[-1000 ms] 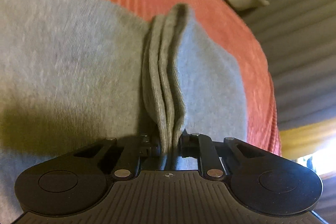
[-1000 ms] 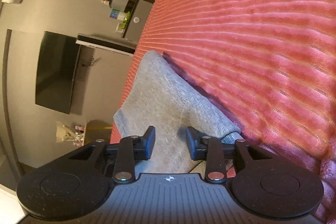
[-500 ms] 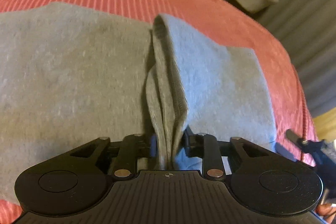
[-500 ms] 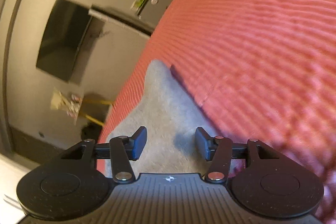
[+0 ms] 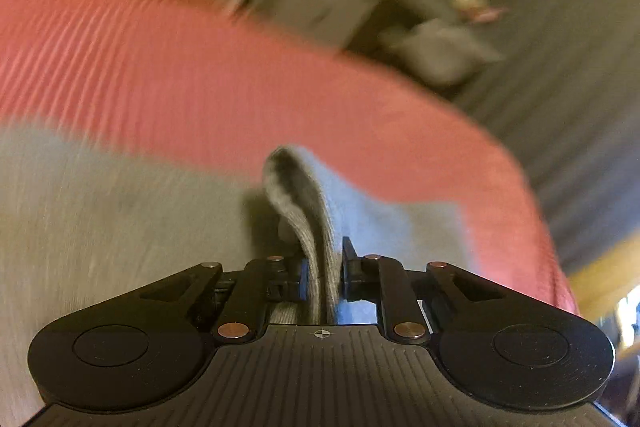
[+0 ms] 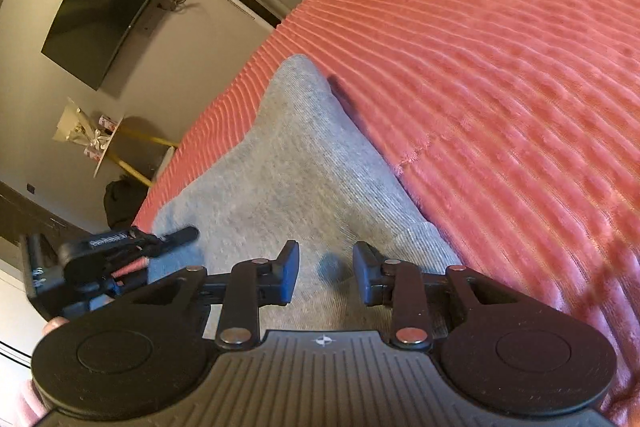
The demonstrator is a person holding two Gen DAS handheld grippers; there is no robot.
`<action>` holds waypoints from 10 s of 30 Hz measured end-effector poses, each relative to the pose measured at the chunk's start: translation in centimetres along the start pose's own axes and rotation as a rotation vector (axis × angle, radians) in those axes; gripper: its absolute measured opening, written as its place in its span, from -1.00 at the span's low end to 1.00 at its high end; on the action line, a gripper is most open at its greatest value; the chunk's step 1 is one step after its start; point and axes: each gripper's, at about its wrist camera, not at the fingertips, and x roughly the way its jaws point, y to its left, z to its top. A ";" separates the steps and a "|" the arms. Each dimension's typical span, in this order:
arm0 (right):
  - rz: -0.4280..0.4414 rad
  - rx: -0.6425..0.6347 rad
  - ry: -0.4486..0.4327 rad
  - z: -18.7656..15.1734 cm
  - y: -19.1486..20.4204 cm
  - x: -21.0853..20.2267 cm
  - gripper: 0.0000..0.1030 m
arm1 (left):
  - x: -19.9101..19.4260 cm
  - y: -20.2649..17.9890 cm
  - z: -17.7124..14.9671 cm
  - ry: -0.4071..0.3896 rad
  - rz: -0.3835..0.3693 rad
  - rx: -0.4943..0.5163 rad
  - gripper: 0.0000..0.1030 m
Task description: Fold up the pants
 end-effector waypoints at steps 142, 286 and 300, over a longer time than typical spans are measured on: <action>-0.112 -0.262 0.007 -3.6 6.1 1.9 -0.28 | -25.6 16.4 -9.2 -0.254 0.444 -0.688 0.23; 0.092 0.299 0.103 0.2 4.1 4.1 0.23 | -10.9 4.6 -13.4 -0.001 0.368 -0.048 -0.44; 0.124 0.161 0.082 -1.3 5.1 4.7 -0.23 | -10.2 2.5 -14.1 0.012 0.307 0.028 -0.23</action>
